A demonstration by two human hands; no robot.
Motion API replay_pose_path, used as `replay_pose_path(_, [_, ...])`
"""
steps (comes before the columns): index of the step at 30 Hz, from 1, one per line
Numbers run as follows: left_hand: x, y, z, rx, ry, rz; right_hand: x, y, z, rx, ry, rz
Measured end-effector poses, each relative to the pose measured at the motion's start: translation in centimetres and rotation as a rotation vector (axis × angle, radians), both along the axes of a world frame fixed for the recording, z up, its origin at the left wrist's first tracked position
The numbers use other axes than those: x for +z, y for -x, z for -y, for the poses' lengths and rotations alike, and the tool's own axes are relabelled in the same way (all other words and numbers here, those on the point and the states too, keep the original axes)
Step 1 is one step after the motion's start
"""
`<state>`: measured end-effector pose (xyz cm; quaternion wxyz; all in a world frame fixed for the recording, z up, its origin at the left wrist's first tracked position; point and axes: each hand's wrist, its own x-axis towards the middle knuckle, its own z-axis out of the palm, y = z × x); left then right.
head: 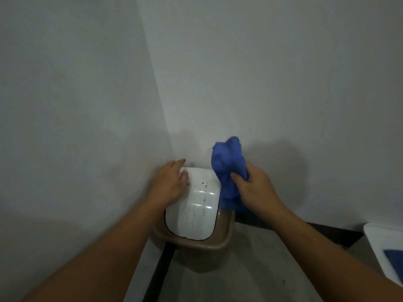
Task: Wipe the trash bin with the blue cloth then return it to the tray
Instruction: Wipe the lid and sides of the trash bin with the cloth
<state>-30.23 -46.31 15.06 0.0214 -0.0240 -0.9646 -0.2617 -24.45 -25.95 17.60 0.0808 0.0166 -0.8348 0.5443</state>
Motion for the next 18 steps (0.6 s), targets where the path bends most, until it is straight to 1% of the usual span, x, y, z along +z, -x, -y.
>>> replay_pose_path(2, [-0.6, 0.2, 0.3, -0.005, -0.003, 0.06, -0.5, 0.3, 1.8, -0.013, -0.149, -0.142])
replay_pose_path(3, [-0.8, 0.3, 0.3, -0.005, -0.017, 0.091, -1.0, 0.6, 2.8, 0.006, -0.235, -0.173])
replay_pose_path(4, [-0.9, 0.2, 0.4, -0.006, -0.037, 0.121, -1.7, 0.8, 3.9, 0.037, -0.355, -0.165])
replay_pose_path(6, [-0.6, -0.2, 0.6, -0.024, -0.091, 0.151, -3.5, 1.0, 5.7, 0.084, -0.648, -0.083])
replay_pose_path(7, [-0.3, -0.3, 0.8, -0.053, -0.125, 0.153, -4.4, 1.0, 6.3, 0.086, -0.752, -0.056])
replay_pose_path(9, [0.1, -0.6, 1.1, -0.088, -0.218, 0.151, -6.0, 0.8, 6.5, 0.082, -0.888, -0.044])
replay_pose_path(11, [0.1, -0.7, 1.1, -0.071, -0.268, 0.148, -7.3, 0.5, 5.8, 0.077, -0.963, -0.068])
replay_pose_path(13, [-0.3, -0.6, 0.8, -0.053, -0.276, 0.167, -7.8, 0.3, 4.5, 0.076, -0.993, -0.084])
replay_pose_path(15, [-0.5, -0.7, 0.3, -0.029, -0.306, 0.229, -7.8, 0.2, 3.3, 0.091, -0.986, -0.07])
replay_pose_path(18, [-0.6, -0.5, -0.7, -0.005, -0.282, 0.24, -8.1, -1.0, 2.2, 0.153, -0.975, -0.038])
